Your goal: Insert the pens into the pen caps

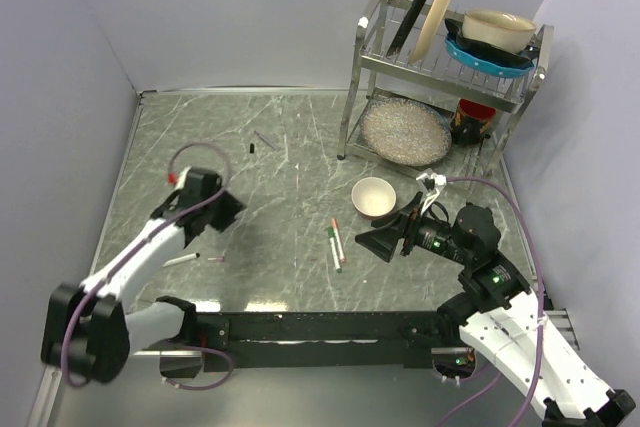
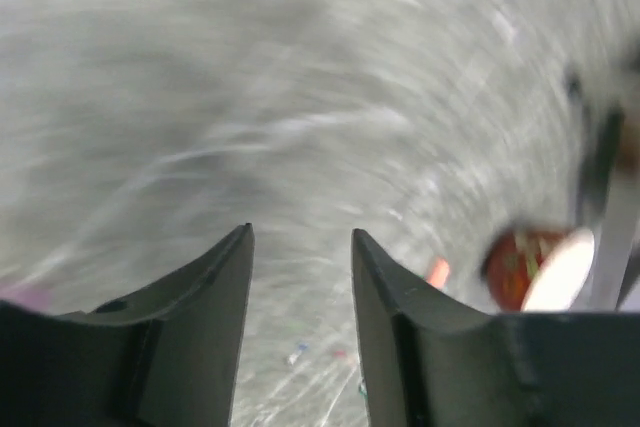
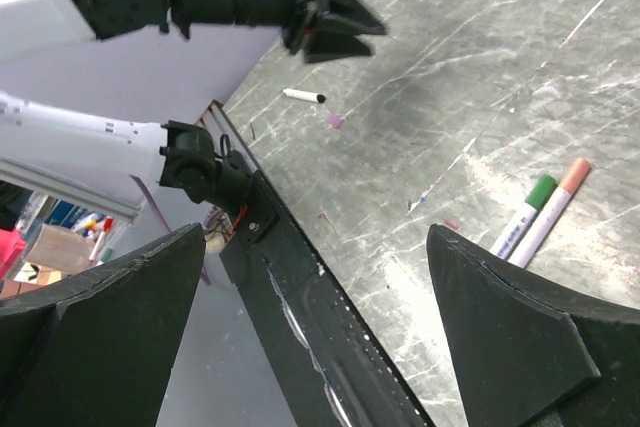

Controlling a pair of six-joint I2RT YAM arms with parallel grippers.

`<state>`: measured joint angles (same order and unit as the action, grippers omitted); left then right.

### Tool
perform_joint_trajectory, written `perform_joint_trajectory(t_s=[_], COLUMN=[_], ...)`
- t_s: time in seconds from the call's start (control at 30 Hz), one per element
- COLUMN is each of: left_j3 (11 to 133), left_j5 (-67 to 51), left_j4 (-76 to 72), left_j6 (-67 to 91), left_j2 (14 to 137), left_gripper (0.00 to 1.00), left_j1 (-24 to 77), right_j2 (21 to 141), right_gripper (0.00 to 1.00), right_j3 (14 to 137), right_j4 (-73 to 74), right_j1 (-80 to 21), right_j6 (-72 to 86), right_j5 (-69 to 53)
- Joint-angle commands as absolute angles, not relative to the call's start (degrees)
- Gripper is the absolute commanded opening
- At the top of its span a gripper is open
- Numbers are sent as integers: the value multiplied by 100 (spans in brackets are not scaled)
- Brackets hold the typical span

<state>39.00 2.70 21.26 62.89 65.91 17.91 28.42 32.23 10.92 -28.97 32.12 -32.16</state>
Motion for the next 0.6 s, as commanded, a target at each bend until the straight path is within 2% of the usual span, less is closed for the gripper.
perform_joint_trajectory(t_s=[0.0,0.2,0.43,0.57], left_j3=[3385,3024,3181,3278], left_j5=[905,1028,1081,1353], left_j4=[3136,3621,4191,4456], left_j6=[7487,8121,7919,7849], left_j2=[5644,4931,5413,5581], left_gripper=[51,56,54,54], left_j1=[1231,519,-613,-931], right_j2=[2821,2698,2646,2584], right_gripper=[100,100,100,100], right_j3=[3217,3164,3182,3155], right_j4=[765,782,896,958], right_j1=[-2874,-2883,-2883,-2874], right_j6=[3287,3270,3243,3217], right_j5=[-3296,-3270,-3261,-3199])
